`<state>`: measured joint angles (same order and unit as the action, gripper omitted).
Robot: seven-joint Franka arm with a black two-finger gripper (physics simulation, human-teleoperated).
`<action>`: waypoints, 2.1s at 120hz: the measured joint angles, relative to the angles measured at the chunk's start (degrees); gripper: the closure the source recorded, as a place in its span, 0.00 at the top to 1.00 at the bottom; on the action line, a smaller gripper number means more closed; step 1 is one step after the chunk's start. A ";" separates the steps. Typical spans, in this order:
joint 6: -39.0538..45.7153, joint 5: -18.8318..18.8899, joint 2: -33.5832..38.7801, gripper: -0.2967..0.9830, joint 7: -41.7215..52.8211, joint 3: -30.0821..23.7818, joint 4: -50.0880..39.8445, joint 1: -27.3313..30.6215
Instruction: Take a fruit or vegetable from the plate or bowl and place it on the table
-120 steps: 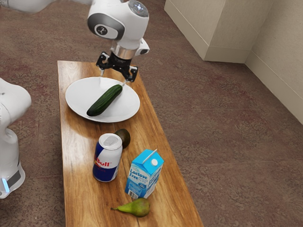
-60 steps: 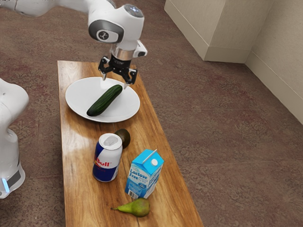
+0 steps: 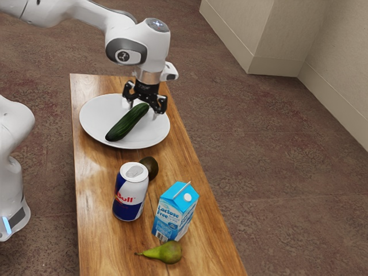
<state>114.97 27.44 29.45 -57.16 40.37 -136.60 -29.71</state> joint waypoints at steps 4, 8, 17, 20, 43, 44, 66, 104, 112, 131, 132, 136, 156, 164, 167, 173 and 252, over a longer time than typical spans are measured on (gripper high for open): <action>0.43 -0.08 0.00 0.77 0.28 -0.01 0.00 0.03; 0.80 -0.15 -0.01 0.77 0.54 -0.02 0.00 0.09; 1.44 -0.25 -0.02 0.77 1.09 -0.02 -0.08 0.24; 1.61 -0.27 0.01 0.77 1.25 -0.02 -0.16 0.28; 2.40 -0.33 0.41 0.77 2.31 0.00 -1.23 0.36; 2.42 -0.33 0.42 0.77 2.35 -0.01 -1.27 0.36; 1.81 -0.29 3.44 0.77 3.10 -3.34 -3.50 4.35; 0.29 -0.69 4.82 0.77 3.77 -4.49 -5.54 5.70; 0.68 -1.03 4.77 0.77 3.78 -4.50 -6.17 5.65; 2.53 -1.38 4.60 0.77 3.48 -4.50 -8.30 5.66; 2.62 -1.38 4.59 0.77 3.47 -4.50 -8.33 5.65; 2.93 -1.41 4.58 0.77 3.41 -4.50 -8.42 5.64; 3.90 -1.49 4.42 0.77 3.17 -4.50 -8.59 5.63; 4.10 -1.50 4.39 0.77 3.10 -4.50 -8.61 5.63; 4.17 -1.50 4.39 0.77 3.07 -4.50 -8.62 5.63; 4.27 -1.50 4.38 0.77 3.03 -4.50 -8.67 5.63; 5.52 -1.45 4.32 0.76 2.62 -4.34 -9.84 5.85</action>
<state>120.49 25.99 33.77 -54.55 36.03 -146.44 -23.86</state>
